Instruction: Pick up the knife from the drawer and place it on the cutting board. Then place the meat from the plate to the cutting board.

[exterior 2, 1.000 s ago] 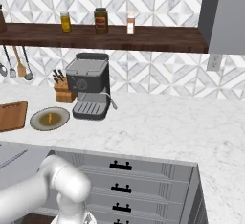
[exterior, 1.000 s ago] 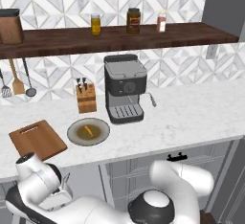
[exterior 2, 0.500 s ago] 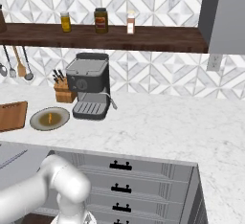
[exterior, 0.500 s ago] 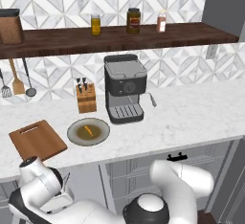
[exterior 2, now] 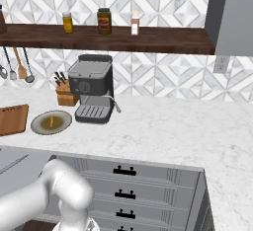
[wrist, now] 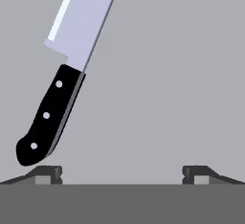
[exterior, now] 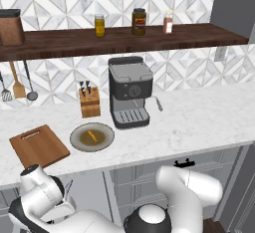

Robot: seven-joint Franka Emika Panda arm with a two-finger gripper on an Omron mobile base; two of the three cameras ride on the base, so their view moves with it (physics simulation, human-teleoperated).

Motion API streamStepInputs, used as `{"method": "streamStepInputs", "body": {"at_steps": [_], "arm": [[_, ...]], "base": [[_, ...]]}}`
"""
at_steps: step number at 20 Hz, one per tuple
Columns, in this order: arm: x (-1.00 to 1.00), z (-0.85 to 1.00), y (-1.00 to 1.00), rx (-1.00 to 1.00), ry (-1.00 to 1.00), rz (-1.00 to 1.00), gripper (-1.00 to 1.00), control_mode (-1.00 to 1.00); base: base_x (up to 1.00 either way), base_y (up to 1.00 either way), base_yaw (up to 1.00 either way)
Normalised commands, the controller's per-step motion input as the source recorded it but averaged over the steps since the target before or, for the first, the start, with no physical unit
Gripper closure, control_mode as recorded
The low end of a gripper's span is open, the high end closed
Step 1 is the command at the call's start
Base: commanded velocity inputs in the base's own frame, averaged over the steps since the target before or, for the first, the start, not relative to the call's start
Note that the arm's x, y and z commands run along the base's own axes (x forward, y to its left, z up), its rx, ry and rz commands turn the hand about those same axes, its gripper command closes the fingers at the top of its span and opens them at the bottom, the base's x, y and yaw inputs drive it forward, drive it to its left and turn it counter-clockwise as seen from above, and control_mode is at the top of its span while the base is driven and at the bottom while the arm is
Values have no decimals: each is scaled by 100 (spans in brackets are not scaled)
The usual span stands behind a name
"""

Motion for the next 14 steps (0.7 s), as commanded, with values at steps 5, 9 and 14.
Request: {"method": "streamStepInputs", "body": {"at_steps": [5, 9, 14], "arm": [[9, -23, 14, 0, -2, 0, -100, -100], [24, -19, 3, 0, -5, 0, -100, -100], [11, -2, 8, 3, 0, 0, -100, -100]], "base": [[0, 0, 0], [0, 0, 0], [0, 0, 0]]}}
